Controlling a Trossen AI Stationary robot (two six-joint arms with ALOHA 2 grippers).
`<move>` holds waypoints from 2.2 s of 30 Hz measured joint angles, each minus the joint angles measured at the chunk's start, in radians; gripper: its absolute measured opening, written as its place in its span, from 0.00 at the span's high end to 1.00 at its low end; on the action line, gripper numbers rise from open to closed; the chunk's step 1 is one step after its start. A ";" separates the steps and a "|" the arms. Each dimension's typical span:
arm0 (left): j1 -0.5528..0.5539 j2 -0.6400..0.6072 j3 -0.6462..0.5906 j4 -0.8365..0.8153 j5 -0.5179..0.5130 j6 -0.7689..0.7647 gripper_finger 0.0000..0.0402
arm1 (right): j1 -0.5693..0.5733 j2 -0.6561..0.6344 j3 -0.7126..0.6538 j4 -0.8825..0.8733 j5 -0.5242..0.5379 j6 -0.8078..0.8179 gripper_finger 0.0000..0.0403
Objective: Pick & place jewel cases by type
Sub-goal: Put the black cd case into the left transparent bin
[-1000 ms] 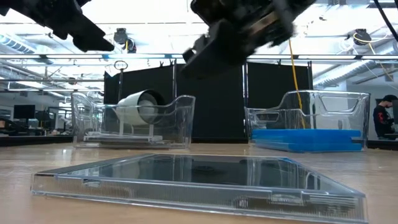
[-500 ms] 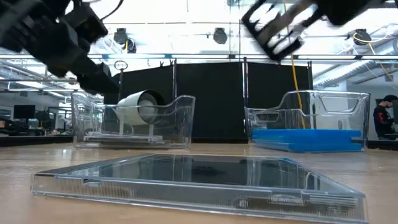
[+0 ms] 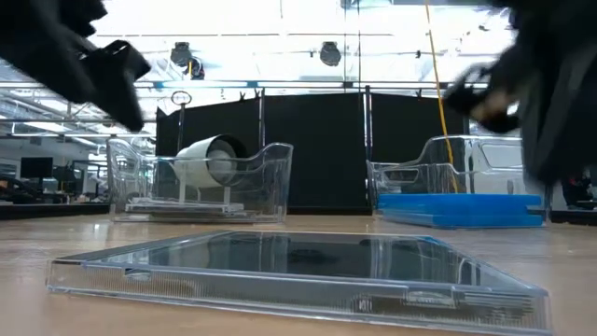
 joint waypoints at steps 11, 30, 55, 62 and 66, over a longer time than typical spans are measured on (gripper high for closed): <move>-0.052 0.216 0.016 0.038 0.093 -0.108 0.26 | -0.033 0.098 0.001 -0.005 -0.080 0.075 1.00; 0.024 0.300 0.015 0.264 0.110 0.045 0.26 | -0.100 0.119 -0.191 0.515 0.035 -0.064 1.00; 0.054 0.298 0.014 0.229 0.040 -0.047 0.26 | -0.159 -0.026 -0.194 0.423 0.180 -0.156 1.00; 0.072 0.301 0.013 0.325 0.029 -0.021 0.26 | -0.095 -0.122 -0.194 0.396 0.166 -0.138 1.00; 0.095 0.300 0.013 0.433 0.025 0.026 0.26 | -0.087 -0.133 -0.195 0.400 0.167 -0.145 1.00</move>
